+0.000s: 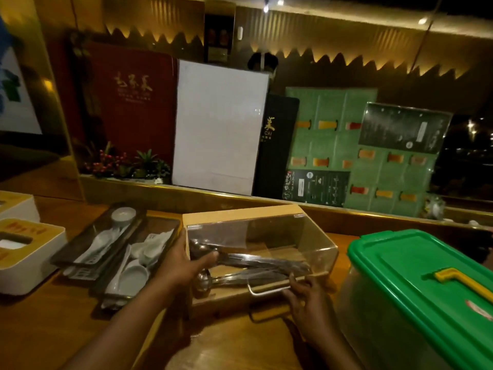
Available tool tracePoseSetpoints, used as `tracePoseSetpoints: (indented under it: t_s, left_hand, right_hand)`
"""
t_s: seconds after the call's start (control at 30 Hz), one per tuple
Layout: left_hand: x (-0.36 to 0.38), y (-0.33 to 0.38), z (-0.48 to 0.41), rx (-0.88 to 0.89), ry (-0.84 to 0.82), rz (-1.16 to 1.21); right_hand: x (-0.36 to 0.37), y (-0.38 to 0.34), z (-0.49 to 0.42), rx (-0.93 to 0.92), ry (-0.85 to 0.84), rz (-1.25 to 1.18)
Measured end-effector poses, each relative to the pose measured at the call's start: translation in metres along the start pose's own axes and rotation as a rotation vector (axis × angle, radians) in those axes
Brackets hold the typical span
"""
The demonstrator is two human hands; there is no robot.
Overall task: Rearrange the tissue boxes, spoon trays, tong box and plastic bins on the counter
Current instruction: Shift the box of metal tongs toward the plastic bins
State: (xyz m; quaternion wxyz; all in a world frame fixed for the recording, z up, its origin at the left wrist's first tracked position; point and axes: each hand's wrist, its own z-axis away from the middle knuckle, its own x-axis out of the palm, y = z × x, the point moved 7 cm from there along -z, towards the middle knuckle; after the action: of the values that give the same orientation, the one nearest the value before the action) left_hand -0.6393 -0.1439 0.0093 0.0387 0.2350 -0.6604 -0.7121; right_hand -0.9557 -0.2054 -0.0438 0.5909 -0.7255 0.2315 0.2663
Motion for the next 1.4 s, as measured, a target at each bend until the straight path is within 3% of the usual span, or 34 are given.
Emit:
tracePoseSetpoints:
  t_s: [0.5,0.73,1.07,1.17,1.27,1.4]
  left_hand:
    - [-0.017,-0.008,-0.076,-0.086,0.004,0.185]
    - [-0.019,-0.015,-0.079,-0.096,0.001,0.219]
    - [-0.028,-0.018,-0.072,-0.139,-0.01,0.247]
    - [-0.03,-0.006,-0.065,-0.094,0.022,0.157]
    - [-0.036,0.012,-0.052,0.049,0.193,-0.094]
    - [-0.023,0.043,-0.028,0.307,0.339,-0.418]
  right_hand:
    - [0.046,-0.045,0.016,0.018,-0.017,0.027]
    - [0.048,-0.049,0.022,0.009,-0.085,0.176]
    - [0.06,-0.054,0.041,0.017,-0.22,0.129]
    - [0.058,-0.056,0.047,0.02,-0.311,0.165]
    - [0.026,-0.07,0.06,0.026,-0.367,0.186]
    - [-0.056,-0.09,0.075,-0.075,-0.225,0.202]
